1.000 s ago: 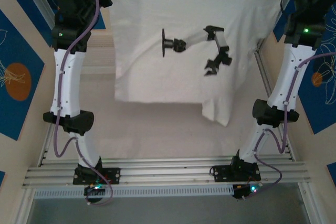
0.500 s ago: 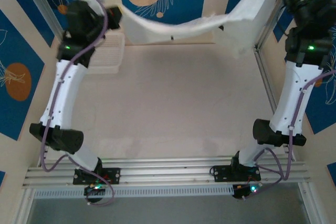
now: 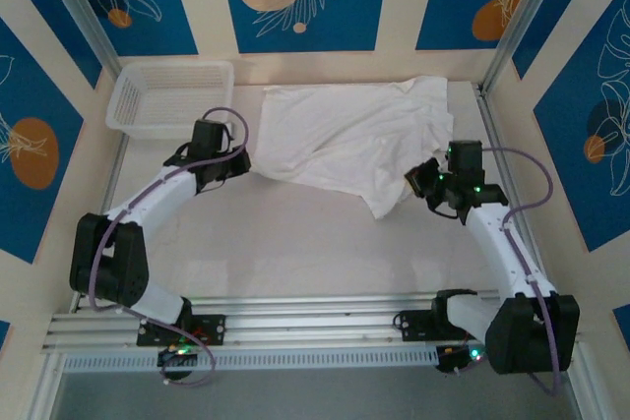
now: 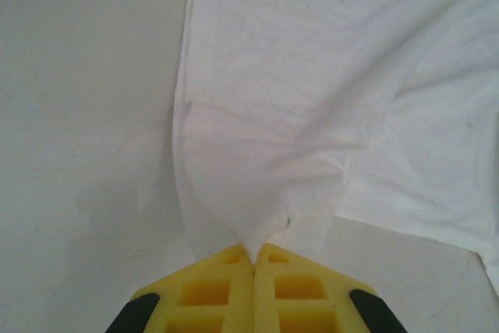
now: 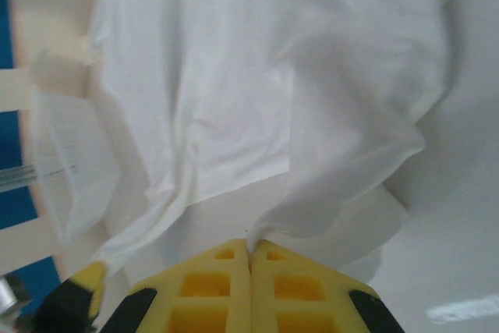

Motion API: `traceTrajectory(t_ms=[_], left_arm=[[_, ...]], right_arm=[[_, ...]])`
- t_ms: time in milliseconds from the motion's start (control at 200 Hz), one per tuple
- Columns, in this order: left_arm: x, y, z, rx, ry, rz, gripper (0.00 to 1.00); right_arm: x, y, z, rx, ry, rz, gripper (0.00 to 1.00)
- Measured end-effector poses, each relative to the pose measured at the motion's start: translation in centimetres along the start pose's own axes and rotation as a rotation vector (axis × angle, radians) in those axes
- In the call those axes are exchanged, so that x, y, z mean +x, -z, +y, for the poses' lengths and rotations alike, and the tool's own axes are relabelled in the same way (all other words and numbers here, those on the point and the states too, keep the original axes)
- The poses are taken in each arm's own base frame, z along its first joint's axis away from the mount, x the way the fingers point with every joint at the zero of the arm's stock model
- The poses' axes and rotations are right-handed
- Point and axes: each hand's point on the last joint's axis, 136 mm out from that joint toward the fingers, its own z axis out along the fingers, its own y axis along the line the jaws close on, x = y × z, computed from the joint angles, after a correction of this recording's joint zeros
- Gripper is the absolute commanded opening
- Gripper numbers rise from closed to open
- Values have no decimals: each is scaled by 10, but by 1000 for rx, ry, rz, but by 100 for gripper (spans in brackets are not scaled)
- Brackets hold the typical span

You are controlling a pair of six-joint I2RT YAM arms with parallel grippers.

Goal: Fold the inside-out t-shirt
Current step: Flatten out the T-shirt at the center of the table.

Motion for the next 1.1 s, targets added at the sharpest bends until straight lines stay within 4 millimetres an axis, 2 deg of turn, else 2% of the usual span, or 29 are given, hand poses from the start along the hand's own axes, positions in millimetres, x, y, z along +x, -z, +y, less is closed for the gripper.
traceTrajectory(t_ms=[140, 280, 380, 550, 655, 705, 745, 830, 865, 925, 980, 1100], left_arm=[[13, 1, 15, -54, 28, 8, 0], [33, 8, 35, -130, 67, 23, 0], [42, 25, 45, -176, 90, 10, 0], [39, 64, 55, -244, 121, -71, 0], [43, 78, 61, -273, 136, -95, 0], [48, 81, 66, -293, 145, -89, 0], [53, 82, 70, -311, 154, -82, 5], [66, 85, 80, -343, 165, -68, 21], [71, 88, 83, -351, 168, -66, 27], [72, 94, 84, -348, 172, -86, 34], [68, 103, 81, -333, 163, -124, 36], [48, 120, 68, -268, 151, -228, 37]], right_arm=[[6, -12, -39, 88, -59, 25, 0], [8, -4, -63, 175, -107, 17, 0], [11, 19, -70, 202, -139, -35, 0], [24, 77, -71, 115, -216, -194, 0], [40, 97, -88, 102, -299, -236, 0], [49, 98, -101, 133, -338, -229, 4], [55, 98, -111, 166, -364, -217, 10], [68, 101, -130, 233, -407, -198, 40], [70, 102, -134, 247, -418, -196, 45], [71, 105, -137, 257, -415, -205, 47], [65, 110, -132, 244, -396, -237, 47], [38, 111, -98, 152, -286, -295, 44]])
